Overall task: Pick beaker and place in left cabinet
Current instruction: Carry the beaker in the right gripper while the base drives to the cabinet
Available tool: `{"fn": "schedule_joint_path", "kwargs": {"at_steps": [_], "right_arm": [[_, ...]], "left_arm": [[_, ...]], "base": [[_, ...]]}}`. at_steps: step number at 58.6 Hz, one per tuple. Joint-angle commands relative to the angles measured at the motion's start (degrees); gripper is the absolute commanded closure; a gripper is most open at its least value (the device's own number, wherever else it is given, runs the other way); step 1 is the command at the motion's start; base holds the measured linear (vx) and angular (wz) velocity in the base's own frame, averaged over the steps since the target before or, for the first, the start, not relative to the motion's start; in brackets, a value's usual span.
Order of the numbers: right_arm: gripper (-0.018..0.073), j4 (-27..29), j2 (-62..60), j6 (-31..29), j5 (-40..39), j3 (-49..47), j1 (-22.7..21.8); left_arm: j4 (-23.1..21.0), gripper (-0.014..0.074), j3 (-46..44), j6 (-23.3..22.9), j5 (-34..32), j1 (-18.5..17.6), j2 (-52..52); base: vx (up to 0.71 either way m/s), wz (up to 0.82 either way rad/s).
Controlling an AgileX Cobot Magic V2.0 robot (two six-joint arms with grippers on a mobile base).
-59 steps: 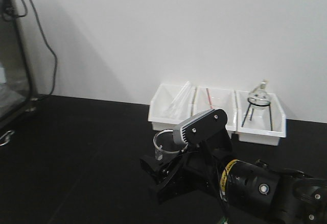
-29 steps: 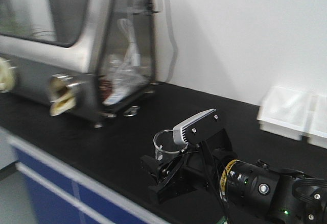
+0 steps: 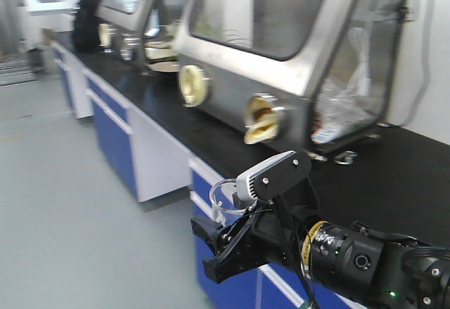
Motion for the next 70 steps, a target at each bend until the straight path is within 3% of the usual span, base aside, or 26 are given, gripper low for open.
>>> {"fn": "schedule_joint_path", "kwargs": {"at_steps": [1, 37, 70], "right_arm": [[0.0561, 0.59, -2.08, -0.03, -4.01, -1.80, 0.00], [0.0561, 0.59, -2.08, -0.03, -4.06, -1.80, 0.00], [0.0561, 0.59, -2.08, -0.03, -4.04, -1.80, 0.00]], "left_arm": [[-0.18, 0.0595, 0.90, -0.15, -4.28, -0.03, -1.06], [-0.18, 0.0595, 0.90, -0.15, -4.28, -0.03, -1.06], [-0.18, 0.0595, 0.90, -0.15, -4.28, -0.03, -1.06]], "base": [[-0.01, 0.71], [0.09, 0.57], [0.29, 0.38]]}}
